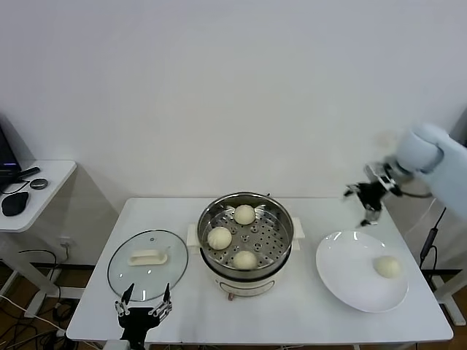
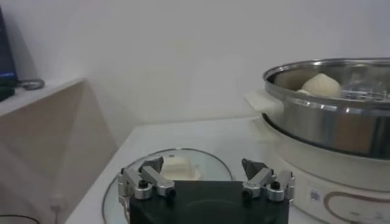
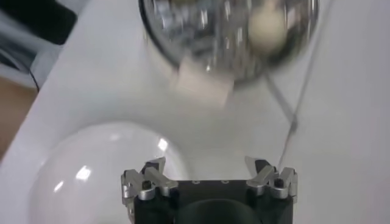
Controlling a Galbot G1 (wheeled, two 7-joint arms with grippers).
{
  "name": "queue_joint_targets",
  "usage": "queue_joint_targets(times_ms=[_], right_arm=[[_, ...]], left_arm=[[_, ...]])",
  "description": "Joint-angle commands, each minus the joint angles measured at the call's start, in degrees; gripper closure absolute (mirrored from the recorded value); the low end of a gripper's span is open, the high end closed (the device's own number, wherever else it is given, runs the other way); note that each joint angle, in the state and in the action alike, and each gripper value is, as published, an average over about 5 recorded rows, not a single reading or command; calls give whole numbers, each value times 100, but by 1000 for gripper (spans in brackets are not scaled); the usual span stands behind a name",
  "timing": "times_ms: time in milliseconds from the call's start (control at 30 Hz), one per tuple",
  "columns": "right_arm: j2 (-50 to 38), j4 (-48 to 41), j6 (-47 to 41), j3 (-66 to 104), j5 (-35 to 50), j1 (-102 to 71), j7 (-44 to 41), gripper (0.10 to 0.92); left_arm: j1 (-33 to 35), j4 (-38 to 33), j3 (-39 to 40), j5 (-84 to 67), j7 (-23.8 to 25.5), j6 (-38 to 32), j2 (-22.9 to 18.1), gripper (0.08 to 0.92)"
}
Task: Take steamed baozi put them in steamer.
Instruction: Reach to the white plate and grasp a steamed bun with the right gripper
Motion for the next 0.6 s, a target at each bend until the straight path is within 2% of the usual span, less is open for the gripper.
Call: queue_joint_targets(times_ms=[33, 267, 600], right_arm=[[-495, -495, -385, 1957, -1574, -2361, -56, 203], [-377, -721, -162, 2548, -2133, -2976, 246, 203], [-33, -917, -144, 2512, -2225, -2917, 226, 203]], left_arm=[[138, 12, -22, -66, -13, -9, 23, 177], [203, 85, -60, 15, -60, -28, 39, 177], [219, 120, -45, 53, -67, -29, 15, 177]])
